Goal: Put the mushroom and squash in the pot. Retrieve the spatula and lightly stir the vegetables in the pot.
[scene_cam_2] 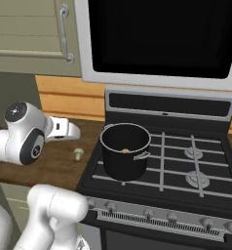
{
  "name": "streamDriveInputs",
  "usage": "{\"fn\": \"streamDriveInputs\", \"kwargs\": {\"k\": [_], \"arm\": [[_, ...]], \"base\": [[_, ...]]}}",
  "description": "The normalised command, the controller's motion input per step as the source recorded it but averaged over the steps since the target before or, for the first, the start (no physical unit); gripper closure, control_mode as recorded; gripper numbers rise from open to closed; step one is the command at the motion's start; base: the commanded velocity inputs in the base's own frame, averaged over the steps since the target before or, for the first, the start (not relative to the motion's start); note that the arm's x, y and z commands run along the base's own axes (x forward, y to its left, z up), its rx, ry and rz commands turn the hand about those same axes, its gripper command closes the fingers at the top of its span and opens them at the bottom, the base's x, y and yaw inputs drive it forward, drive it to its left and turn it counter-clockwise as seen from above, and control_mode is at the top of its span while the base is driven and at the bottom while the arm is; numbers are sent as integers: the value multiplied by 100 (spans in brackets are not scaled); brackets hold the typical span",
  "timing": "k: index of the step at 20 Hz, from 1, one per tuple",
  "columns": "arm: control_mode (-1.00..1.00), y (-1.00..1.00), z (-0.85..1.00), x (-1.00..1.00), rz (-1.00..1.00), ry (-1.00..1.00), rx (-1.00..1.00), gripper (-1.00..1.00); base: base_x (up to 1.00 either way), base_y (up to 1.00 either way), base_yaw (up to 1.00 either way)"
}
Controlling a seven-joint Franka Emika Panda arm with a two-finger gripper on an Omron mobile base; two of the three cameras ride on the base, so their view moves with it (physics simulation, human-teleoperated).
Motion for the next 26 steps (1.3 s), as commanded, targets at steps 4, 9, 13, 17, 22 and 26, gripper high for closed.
{"fn": "streamDriveInputs", "kwargs": {"k": [4,9,13,17,22,26], "arm": [[-100,73,-48,47,-6,19,0,-100],[-100,30,-66,56,-9,18,0,-100],[-100,1,-61,44,-10,14,0,-100],[-100,0,-54,50,-10,13,0,-100],[-100,0,-43,51,-8,10,0,-100],[-100,0,-30,62,-5,9,0,-100]], "base": [[0,0,0],[0,0,0],[0,0,0],[0,0,0],[0,0,0],[0,0,0]]}}
